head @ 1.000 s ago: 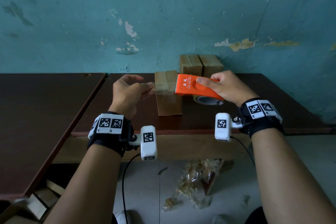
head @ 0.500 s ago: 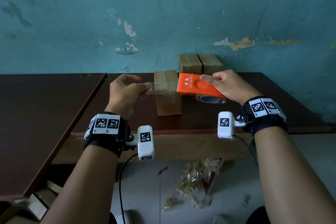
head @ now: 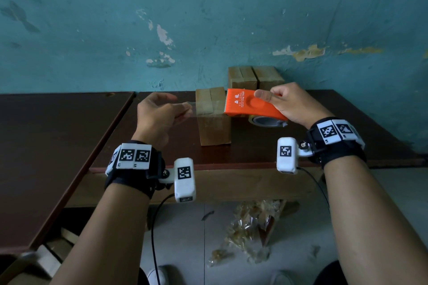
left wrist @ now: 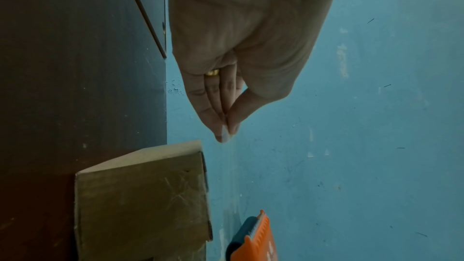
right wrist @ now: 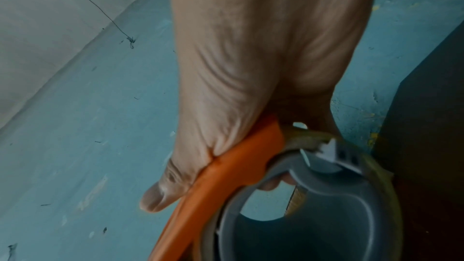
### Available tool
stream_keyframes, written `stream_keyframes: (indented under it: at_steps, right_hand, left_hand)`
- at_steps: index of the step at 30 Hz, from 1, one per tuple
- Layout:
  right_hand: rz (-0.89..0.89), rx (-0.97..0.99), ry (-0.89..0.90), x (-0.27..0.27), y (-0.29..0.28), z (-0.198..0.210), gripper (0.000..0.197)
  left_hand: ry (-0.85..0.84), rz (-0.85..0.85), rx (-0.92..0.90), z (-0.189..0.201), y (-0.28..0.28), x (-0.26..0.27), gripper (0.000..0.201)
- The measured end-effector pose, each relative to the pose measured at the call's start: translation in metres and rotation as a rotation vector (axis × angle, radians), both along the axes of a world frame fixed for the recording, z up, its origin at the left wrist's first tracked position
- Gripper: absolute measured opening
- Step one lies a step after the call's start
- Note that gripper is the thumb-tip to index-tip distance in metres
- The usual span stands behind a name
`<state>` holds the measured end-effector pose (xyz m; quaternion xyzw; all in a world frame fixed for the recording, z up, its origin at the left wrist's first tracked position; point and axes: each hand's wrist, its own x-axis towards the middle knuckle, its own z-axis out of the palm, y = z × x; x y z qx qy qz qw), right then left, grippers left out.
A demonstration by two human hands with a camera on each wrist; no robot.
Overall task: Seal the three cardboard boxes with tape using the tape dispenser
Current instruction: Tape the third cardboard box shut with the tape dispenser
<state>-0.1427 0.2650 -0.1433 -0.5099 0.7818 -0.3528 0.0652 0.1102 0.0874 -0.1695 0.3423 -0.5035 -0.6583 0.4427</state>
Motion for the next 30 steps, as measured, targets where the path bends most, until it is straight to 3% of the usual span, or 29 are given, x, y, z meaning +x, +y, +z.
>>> stream_keyframes:
  at_steps: [11, 21, 30]
  right_hand:
    - [0.010, -0.023, -0.011, 0.002, 0.000, 0.009, 0.067]
    - [-0.005, -0.062, -0.140, -0.012, -0.010, 0.013, 0.087]
    - [-0.013, -0.011, -0.180, -0.021, -0.022, 0.013, 0.080]
  left_hand:
    - [-0.025, 0.019, 0.012, 0.000, -0.001, 0.000, 0.042]
    - [0.021, -0.032, 0.063, -0.004, -0.011, -0.006, 0.042]
    - [0.037, -0.020, 0.130, -0.006, -0.013, -0.018, 0.064]
